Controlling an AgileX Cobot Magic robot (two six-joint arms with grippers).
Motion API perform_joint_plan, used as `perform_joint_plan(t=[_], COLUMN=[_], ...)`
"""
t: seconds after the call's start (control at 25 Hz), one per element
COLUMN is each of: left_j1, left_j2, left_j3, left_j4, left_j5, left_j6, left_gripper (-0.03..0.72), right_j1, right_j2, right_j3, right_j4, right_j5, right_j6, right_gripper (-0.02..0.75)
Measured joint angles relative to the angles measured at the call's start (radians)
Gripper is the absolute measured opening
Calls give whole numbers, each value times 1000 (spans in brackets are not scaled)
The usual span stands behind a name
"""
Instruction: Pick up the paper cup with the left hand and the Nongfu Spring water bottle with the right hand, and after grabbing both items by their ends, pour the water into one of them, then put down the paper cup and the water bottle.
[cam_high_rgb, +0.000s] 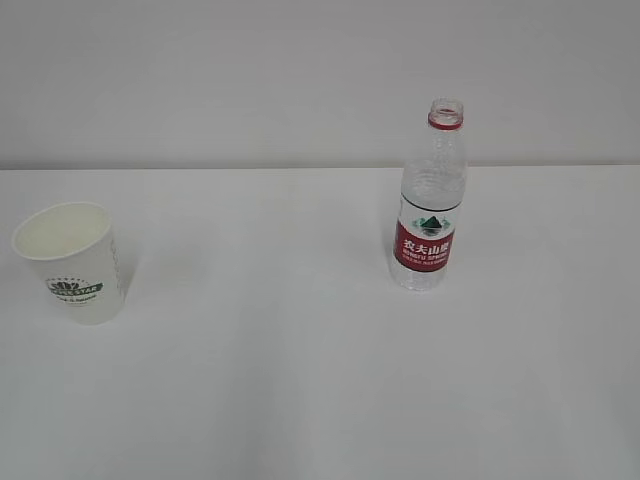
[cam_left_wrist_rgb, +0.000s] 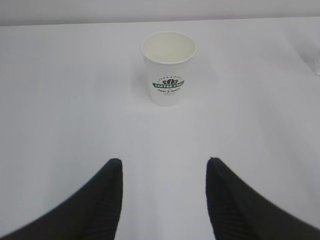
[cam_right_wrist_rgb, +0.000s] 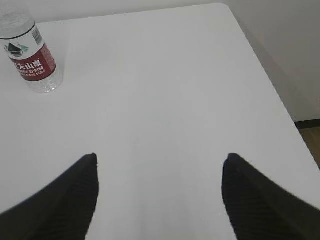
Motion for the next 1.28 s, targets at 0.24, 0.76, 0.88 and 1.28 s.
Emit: perform_joint_plan(t=[0.24,0.76,0.88,1.28], left_j1=[0,0,0,0], left_j2=[0,0,0,0], left_j3=[0,0,0,0], left_j4=[0,0,0,0], left_j5=[0,-1,-1,-1], left_j6=[0,0,0,0], left_gripper=[397,391,391,391], right_j1=[0,0,0,0], right_j2=[0,0,0,0], right_j3=[0,0,0,0], right_j4=[0,0,0,0], right_j5=[0,0,0,0], right_j6=[0,0,0,0], right_gripper=[582,582,582,582])
